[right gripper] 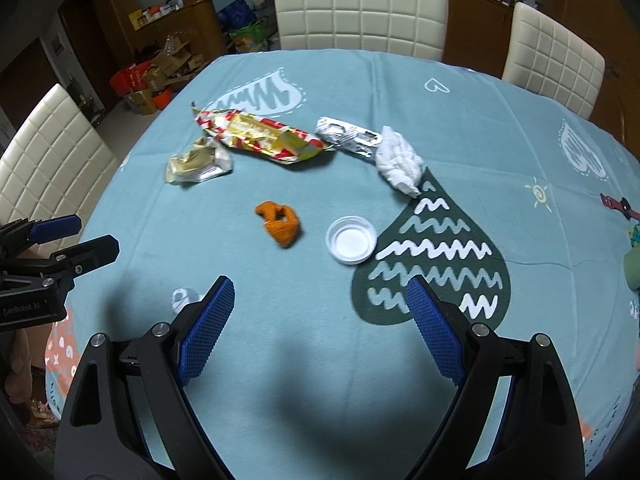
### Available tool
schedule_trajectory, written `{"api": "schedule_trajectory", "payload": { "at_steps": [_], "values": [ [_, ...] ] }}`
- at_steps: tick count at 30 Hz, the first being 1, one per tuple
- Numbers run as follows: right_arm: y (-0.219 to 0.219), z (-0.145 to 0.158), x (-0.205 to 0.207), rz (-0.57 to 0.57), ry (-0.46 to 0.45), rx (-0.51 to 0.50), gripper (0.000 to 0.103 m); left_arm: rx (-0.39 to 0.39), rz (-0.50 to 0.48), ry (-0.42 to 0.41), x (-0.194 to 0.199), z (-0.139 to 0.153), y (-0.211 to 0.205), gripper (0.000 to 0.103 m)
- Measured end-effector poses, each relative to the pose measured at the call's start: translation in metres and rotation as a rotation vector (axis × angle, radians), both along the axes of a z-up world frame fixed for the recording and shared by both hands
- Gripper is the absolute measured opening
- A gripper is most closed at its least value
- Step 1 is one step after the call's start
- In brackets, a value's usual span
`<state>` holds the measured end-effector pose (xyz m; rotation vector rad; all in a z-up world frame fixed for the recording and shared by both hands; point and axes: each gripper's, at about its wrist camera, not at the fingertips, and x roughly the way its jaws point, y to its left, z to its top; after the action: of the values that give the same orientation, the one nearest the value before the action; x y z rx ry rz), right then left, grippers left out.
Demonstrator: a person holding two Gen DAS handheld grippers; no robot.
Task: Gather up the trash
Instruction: 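Grasp the small clear round lid with the right gripper while the left grasps the crumpled gold wrapper, then carry the lid and gold wrapper over the clear bin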
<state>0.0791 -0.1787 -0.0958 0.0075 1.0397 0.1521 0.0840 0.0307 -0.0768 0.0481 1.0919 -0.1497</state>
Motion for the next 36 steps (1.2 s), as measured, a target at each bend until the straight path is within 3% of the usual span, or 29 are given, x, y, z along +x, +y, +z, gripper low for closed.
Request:
{"api": "schedule_trajectory", "payload": {
  "at_steps": [3, 6, 13, 16, 17, 18, 25, 27, 28, 30, 32, 36],
  "values": [
    [-0.006, -0.008, 0.009, -0.014, 0.017, -0.003, 0.086, 0.016, -0.001, -0.001, 0.010, -0.005, -0.002, 0.083],
    [-0.009, -0.020, 0.021, -0.026, 0.044, -0.002, 0.077, 0.027, -0.001, 0.005, 0.022, -0.011, -0.001, 0.083],
    [-0.004, -0.048, 0.051, -0.024, 0.089, -0.027, 0.076, 0.064, 0.003, 0.018, 0.067, -0.032, 0.004, 0.083],
    [0.000, -0.061, 0.062, -0.016, 0.109, -0.057, 0.065, 0.074, 0.011, 0.022, 0.088, -0.041, 0.006, 0.083],
    [0.004, -0.061, 0.064, -0.003, 0.080, -0.074, 0.049, 0.074, 0.011, 0.025, 0.095, -0.044, 0.007, 0.083],
    [0.008, -0.061, 0.067, 0.018, 0.061, -0.089, 0.044, 0.071, 0.010, 0.025, 0.100, -0.045, 0.007, 0.083],
    [0.005, -0.058, 0.086, -0.010, 0.014, -0.060, 0.042, 0.082, -0.015, 0.023, 0.134, -0.059, -0.003, 0.082],
    [0.007, -0.058, 0.091, -0.003, 0.023, -0.060, 0.042, 0.080, -0.032, 0.017, 0.136, -0.059, -0.006, 0.067],
    [0.007, -0.057, 0.091, -0.003, 0.022, -0.058, 0.042, 0.079, -0.042, 0.024, 0.136, -0.060, -0.007, 0.050],
    [0.007, -0.056, 0.090, -0.006, 0.024, -0.053, 0.042, 0.051, -0.056, 0.050, 0.134, -0.062, -0.007, 0.033],
    [0.006, -0.052, 0.087, -0.012, 0.027, -0.041, 0.042, 0.038, -0.051, 0.045, 0.129, -0.058, -0.006, 0.026],
    [0.014, -0.042, 0.076, 0.015, 0.020, -0.045, 0.042, 0.031, -0.049, 0.029, 0.109, -0.047, 0.000, 0.025]
  ]
}}
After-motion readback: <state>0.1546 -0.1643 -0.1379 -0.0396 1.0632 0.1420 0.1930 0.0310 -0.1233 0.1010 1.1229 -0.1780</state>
